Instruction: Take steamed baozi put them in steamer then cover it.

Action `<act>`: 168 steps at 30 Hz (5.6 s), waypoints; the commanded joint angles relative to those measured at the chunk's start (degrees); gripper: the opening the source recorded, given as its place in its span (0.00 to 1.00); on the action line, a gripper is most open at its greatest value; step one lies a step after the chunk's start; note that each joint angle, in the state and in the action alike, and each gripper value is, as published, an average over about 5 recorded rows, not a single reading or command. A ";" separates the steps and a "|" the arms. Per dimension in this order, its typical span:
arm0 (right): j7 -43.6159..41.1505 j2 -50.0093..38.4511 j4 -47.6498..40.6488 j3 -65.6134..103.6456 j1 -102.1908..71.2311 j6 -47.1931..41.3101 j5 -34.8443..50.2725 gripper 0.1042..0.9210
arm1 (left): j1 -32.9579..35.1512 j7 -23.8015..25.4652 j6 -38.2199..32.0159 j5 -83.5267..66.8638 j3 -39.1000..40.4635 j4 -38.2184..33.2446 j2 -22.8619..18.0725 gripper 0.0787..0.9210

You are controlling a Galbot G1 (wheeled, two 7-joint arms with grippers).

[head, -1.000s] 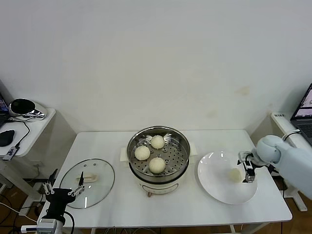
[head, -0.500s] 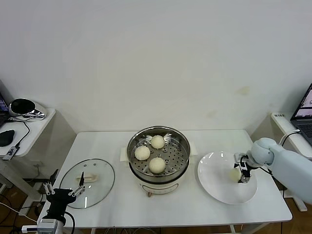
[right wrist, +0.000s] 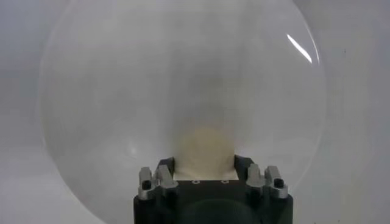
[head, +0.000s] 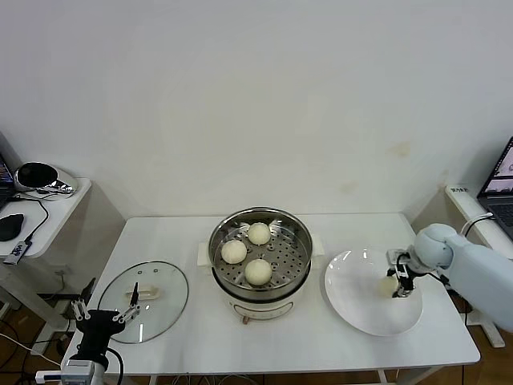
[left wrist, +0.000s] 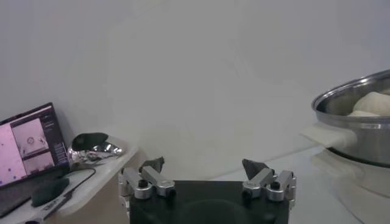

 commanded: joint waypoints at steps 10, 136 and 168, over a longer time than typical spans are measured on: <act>0.85 1.76 12.48 -30.49 45.98 -7.56 26.52 0.60 | -1.02 0.09 0.36 0.02 0.99 0.60 0.18 0.88; 48.57 48.09 35.12 103.05 -85.98 19.86 21.02 0.88 | -12.24 -6.46 -5.12 65.37 9.85 29.61 12.34 0.88; 48.15 48.86 32.75 102.52 -86.44 21.38 19.94 0.88 | -31.01 -4.28 -3.34 65.51 15.76 46.20 13.24 0.88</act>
